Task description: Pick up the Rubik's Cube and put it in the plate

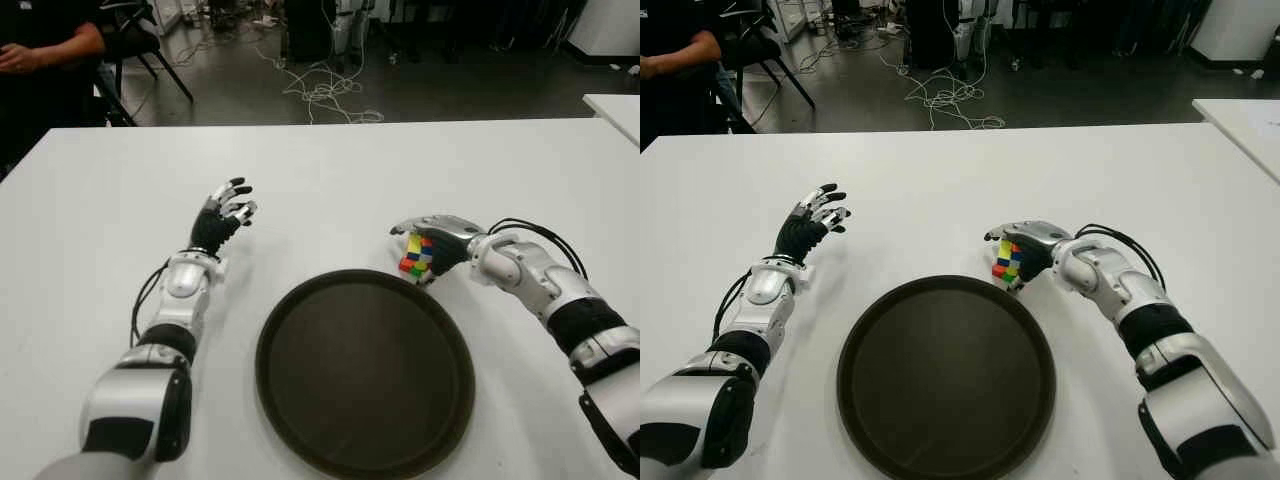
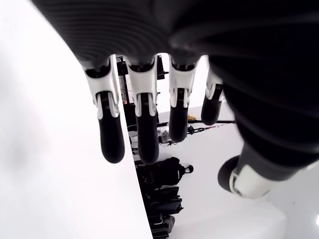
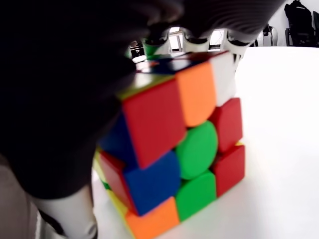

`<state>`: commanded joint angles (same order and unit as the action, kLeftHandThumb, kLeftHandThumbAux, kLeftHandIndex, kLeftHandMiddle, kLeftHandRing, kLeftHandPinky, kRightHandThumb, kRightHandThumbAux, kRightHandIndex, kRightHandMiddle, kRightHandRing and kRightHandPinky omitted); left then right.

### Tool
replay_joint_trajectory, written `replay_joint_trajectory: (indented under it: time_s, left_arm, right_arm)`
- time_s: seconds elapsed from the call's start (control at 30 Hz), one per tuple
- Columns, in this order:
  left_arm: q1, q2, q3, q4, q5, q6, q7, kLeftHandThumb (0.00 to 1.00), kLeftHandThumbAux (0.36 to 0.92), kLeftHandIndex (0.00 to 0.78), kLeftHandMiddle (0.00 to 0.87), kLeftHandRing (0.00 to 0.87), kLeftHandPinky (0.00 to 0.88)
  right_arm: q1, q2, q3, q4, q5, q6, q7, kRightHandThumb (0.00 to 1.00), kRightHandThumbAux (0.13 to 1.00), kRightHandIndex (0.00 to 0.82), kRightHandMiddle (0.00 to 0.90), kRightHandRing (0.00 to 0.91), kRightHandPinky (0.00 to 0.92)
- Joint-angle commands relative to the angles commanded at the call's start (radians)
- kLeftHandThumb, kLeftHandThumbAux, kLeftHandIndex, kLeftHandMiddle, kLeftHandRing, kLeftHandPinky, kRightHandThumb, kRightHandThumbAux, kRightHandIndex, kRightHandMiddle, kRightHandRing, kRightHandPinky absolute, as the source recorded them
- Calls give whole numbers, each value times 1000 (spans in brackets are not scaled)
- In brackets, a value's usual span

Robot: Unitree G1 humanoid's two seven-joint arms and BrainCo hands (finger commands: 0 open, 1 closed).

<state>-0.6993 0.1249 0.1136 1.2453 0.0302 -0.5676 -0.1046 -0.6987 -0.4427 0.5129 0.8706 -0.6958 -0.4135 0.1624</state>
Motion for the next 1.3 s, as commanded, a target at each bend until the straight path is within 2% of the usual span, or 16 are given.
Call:
replay_joint_trajectory:
  time_s: [0.23,0.5,0.73,0.8,0.9,1.0,1.03,1.07,1.17,1.3]
  left_arm:
    - [0,0,7,-1,-9,-6,-12,177,669,168,210,285,388]
    - [0,0,10,-3,-12,-5,-23,172,646,163,205,290,383]
    - [0,1,12,-4,-11,-4,-21,191,654,170,210,289,387]
    - [0,2,11,-3,-9,-4,-19,189,659,170,212,288,384]
    - [0,4,9,-3,-5,-4,-16,182,663,165,210,286,381]
    - [-1,4,8,-2,-3,-4,-14,179,663,161,209,288,381]
    - [0,4,8,-1,-3,-5,-13,179,663,161,209,289,384]
    - [0,4,8,-1,-3,-6,-12,179,664,162,208,288,386]
    - [0,4,9,-1,-3,-8,-12,181,668,162,203,287,386]
    - [-1,4,11,0,-7,-7,-16,182,671,157,196,287,388]
  right_arm:
    - [-1,4,8,1,-2,8,8,0,863,212,233,213,164]
    - [-5,13,12,4,0,32,20,0,879,221,242,225,170]
    - [-7,13,15,4,-10,40,1,0,885,219,242,231,190]
    - [-8,12,17,4,-21,46,-24,0,892,225,253,243,207]
    - [-7,13,17,7,-41,62,-81,0,922,261,325,315,310]
    - [-6,17,18,14,-57,79,-141,78,927,313,411,383,381]
    - [-7,18,17,17,-64,86,-171,198,890,333,427,398,396]
    - [-7,18,17,19,-69,90,-194,374,835,363,454,430,422]
    - [-8,21,18,25,-80,105,-236,585,769,399,494,483,460]
    - [-17,26,21,44,-89,122,-277,666,744,413,511,515,476]
